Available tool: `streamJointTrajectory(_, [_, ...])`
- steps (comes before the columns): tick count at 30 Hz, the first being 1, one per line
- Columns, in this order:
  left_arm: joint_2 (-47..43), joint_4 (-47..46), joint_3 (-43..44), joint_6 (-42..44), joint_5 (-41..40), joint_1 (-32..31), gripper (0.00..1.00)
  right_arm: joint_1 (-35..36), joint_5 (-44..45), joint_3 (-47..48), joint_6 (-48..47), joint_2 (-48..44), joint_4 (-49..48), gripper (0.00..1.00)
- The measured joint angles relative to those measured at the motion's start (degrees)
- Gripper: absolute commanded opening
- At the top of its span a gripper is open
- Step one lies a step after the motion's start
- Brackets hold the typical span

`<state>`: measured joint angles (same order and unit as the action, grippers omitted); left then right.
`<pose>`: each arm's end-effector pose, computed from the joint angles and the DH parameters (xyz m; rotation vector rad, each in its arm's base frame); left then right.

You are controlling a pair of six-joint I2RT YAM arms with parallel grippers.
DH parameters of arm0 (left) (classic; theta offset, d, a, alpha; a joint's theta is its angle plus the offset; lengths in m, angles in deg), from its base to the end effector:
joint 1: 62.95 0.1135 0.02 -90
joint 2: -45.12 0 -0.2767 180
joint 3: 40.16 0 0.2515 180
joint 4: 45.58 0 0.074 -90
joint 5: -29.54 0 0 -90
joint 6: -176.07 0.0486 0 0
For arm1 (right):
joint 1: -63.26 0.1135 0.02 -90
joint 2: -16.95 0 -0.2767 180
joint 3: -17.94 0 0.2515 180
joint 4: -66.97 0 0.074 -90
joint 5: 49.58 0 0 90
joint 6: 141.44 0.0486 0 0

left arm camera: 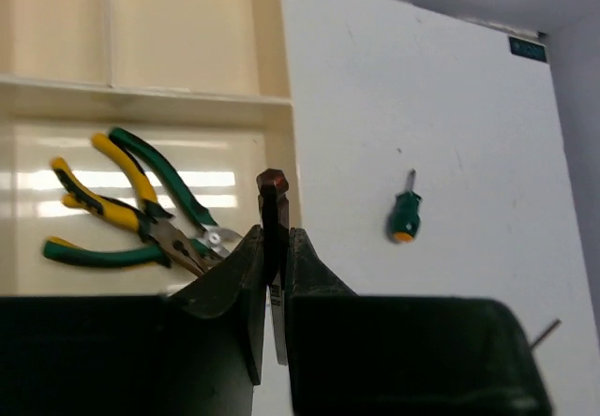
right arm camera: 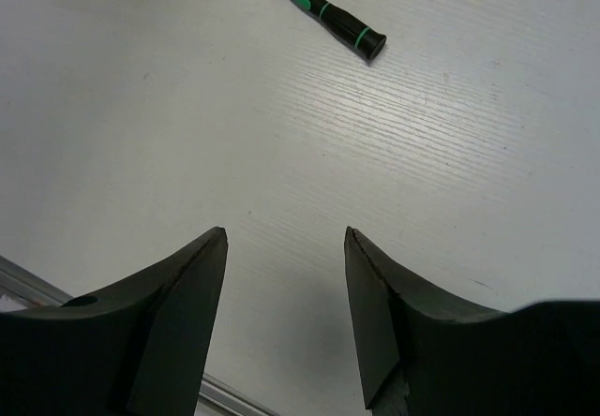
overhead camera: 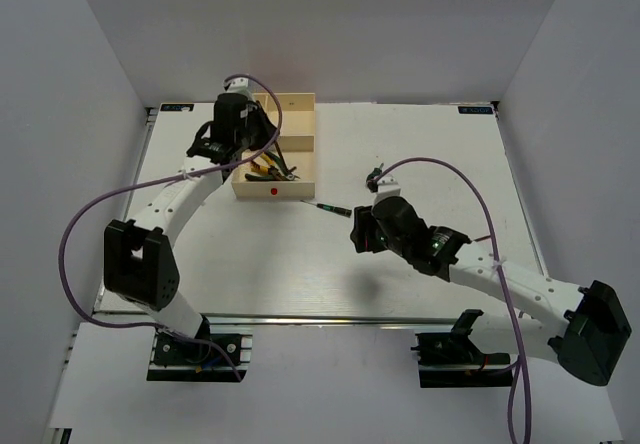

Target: Sort the tools into containers

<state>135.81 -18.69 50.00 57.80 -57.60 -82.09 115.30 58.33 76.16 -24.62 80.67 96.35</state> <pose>0.3616 -0.1281 0.3314 -0.1351 2.0923 -0.5602 0.1634 0.1851 0.2687 -0.3002 2.1610 0.4561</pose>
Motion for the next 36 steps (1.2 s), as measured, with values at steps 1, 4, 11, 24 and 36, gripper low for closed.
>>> streamJointTrajectory(1, [1.2, 0.3, 1.7, 0.7, -0.8, 0.5, 0.0, 0.0, 0.1, -0.3, -0.2, -0.3, -0.1, 0.59])
streamJointTrajectory(4, [4.7, 0.9, 6.7, 3.1, -2.6, 2.0, 0.0, -0.1, 0.2, -1.5, -0.6, -1.2, -0.8, 0.59])
streamJointTrajectory(11, [13.2, 1.4, 17.3, 9.6, -7.0, 4.7, 0.0, -0.2, 0.7, -4.5, -2.0, -2.5, -1.6, 0.59])
streamJointTrajectory(24, [26.1, -2.7, 30.2, 20.0, -10.6, 9.3, 0.0, -0.3, 2.6, -8.3, -3.0, -5.2, -3.7, 0.6])
streamJointTrajectory(36, [35.6, -4.1, 36.3, 29.4, -2.8, 12.6, 0.0, -0.3, 2.9, -9.6, -3.0, -5.2, -3.7, 0.6])
